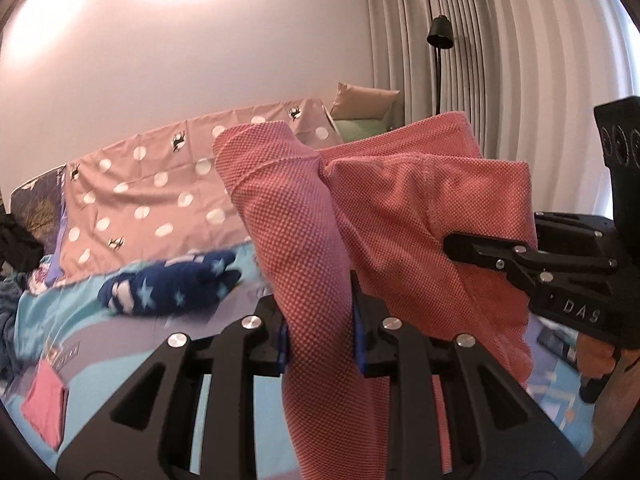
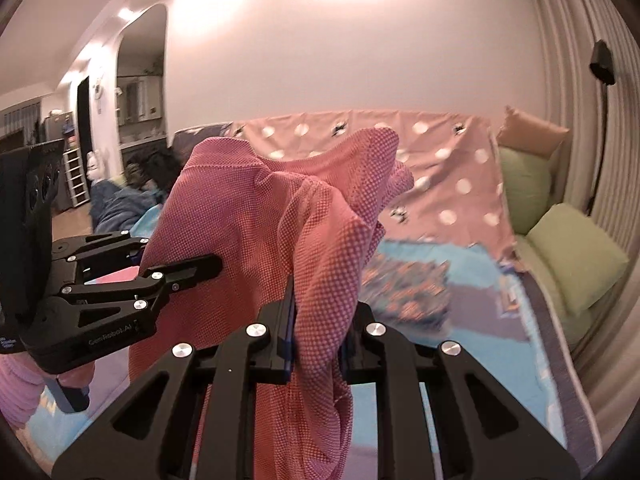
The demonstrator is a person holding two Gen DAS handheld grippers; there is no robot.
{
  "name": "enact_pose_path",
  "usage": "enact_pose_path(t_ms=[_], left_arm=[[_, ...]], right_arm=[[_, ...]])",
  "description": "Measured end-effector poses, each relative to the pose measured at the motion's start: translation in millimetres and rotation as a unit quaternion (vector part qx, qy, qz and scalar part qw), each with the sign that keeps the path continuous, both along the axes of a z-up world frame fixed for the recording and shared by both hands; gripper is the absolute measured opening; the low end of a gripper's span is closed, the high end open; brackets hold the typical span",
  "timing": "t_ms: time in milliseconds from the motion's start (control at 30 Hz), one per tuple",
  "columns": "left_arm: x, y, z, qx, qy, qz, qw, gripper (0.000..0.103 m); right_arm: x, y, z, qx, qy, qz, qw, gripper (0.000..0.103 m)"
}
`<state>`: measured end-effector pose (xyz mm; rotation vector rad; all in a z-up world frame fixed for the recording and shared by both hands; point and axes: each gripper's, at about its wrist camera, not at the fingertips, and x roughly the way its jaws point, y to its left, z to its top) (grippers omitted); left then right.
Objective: Fold small clothes
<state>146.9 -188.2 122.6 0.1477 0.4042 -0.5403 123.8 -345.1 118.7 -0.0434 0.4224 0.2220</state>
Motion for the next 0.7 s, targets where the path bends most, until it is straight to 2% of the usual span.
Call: enact_pose_path(t_ms=[100,267,400,533,633,700], left_arm=[[29,-28,26,0.005,-0.012,-0.002,0.9999,0.024],[84,-60,58,0.006,-0.032,0.002,0.9995,0.024],[126,-84,65,0.008,-0.038,0.006,0.9992,0.024],[172,-108,54,0.023,-0.033,0.018,0.999,0.024],[221,-117,30,0.023,-0.002,0.033,0.9992,0.024],[254,-119,4,0.03,0.017,0.051,0.9981,0.028]], right_arm=[[26,-19,18,0.001,-0.018,-0.028,0.999,0.017],[71,-54,37,0.032,-0.028,-0.048,0.998,0.016],[114,-78,46,0.044,-0.032,-0.064,0.996,0.016],[160,-93,42,0.053,-0.012,-0.075,0.996,0.016],[202,-97,23,0.043,0.01,-0.082,0.996,0.016],[237,-96,-1,0.034,0.025,-0.088,0.995,0.018]])
